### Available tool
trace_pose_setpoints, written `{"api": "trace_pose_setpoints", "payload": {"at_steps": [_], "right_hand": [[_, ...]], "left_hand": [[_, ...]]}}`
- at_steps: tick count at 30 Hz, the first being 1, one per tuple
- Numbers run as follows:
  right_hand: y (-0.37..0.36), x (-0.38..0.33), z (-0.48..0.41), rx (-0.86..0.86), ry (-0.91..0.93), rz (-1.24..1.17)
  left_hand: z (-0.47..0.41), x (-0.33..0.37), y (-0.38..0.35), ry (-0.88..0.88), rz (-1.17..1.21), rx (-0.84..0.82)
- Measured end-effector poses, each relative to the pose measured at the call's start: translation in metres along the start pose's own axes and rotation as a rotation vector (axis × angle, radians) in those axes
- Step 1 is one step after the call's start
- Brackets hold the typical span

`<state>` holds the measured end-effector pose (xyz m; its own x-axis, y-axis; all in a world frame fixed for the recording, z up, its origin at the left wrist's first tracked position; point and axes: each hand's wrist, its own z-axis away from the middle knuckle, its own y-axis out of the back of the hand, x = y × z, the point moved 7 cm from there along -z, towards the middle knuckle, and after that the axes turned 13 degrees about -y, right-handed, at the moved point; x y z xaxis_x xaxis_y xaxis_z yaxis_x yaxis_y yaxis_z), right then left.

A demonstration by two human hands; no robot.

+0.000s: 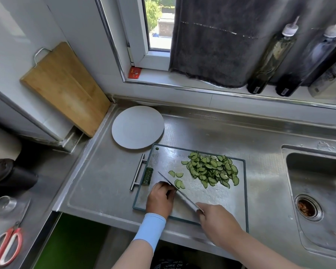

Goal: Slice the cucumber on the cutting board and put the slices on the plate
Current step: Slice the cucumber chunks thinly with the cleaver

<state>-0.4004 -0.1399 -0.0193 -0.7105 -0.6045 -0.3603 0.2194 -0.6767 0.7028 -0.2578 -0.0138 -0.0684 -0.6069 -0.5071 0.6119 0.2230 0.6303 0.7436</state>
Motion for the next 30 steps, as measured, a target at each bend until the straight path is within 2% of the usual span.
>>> {"api": "trace_pose_setpoints", "payload": {"at_steps": [10, 20, 30], "right_hand": [[-0.004, -0.018, -0.019, -0.047, -0.078, -0.035], [-0.002, -0.023, -0.020, -0.037, -0.054, 0.023], [0.001, -0.012, -0.003, 0.009, -0.014, 0.021]], "left_hand": [[0.004, -0.003, -0.004, -0.021, -0.007, 0.009], [0.001, -0.002, -0.001, -0.030, 0.000, -0.021], [0.001, 0.003, 0.005, -0.068, 0.009, 0.030]]}}
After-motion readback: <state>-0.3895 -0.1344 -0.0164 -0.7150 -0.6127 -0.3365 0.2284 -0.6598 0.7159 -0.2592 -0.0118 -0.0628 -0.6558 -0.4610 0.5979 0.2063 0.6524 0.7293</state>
